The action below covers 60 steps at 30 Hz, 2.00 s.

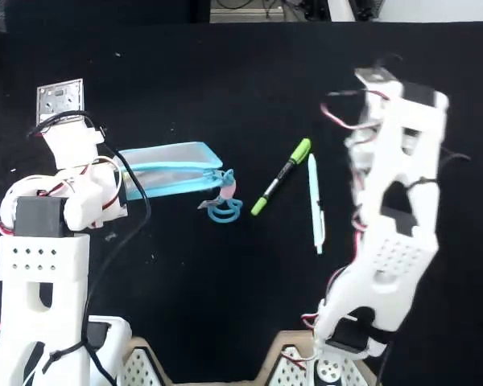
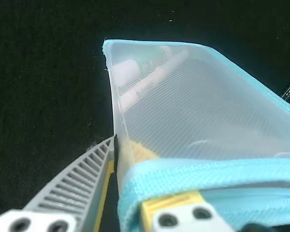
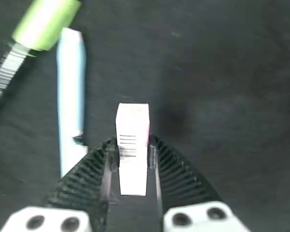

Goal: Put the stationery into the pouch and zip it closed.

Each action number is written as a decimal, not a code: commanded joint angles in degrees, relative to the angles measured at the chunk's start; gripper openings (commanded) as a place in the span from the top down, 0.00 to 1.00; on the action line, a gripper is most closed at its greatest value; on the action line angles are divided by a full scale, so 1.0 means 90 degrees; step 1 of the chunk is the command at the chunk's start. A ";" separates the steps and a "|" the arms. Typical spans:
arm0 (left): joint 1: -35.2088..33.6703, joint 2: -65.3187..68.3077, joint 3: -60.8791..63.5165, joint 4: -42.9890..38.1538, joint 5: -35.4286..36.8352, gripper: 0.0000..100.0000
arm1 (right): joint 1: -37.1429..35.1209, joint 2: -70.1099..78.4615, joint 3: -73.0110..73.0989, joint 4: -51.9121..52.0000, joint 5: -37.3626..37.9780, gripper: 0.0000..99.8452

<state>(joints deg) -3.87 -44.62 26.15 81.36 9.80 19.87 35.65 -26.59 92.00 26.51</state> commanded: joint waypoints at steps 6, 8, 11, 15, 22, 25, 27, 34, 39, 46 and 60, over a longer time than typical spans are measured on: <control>-0.0015 0.0010 0.0005 -0.0098 -0.0098 0.97 | 0.0654 0.0933 -0.0620 0.0567 0.1377 0.98; -0.0015 0.0010 0.0005 -0.0107 -0.0098 0.97 | 0.0606 0.0972 -0.0933 0.0899 0.1368 0.94; -0.0015 0.0020 0.0005 -0.0107 -0.0098 0.97 | 0.0469 0.0991 -0.1158 0.0977 0.1368 0.85; -0.0015 0.0010 0.0005 -0.0098 -0.0098 0.97 | 0.0234 0.1011 -0.1079 0.0899 0.1377 0.86; -0.0015 0.0010 0.0015 -0.0098 -0.0098 0.97 | -0.0010 0.1284 -0.1089 0.0772 0.1377 0.87; -0.0015 0.0010 0.0015 -0.0088 -0.0098 0.97 | 0.0020 0.1636 -0.1314 0.0488 0.1368 0.87; -0.0015 0.0010 0.0015 -0.0088 -0.0098 0.97 | 0.0059 0.1910 -0.1587 0.0420 0.1368 0.87; -0.0015 0.0010 0.0015 -0.0098 -0.0098 0.97 | 0.0254 0.2379 -0.2613 0.0967 0.1368 0.99; -0.0015 0.0010 0.0015 -0.0098 -0.0098 0.97 | 0.0547 0.1841 -0.2681 0.1026 0.1348 0.99; -0.0015 0.0010 0.0015 -0.0107 -0.0098 0.97 | 0.0586 -0.0327 -0.0689 0.1006 0.1162 0.99; -0.0015 0.0020 0.0015 -0.0107 -0.0098 0.97 | -0.0606 -0.5924 0.3824 -0.0068 0.0752 0.99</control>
<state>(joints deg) -3.87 -44.62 26.15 81.36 9.80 18.02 -6.46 2.42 94.46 36.35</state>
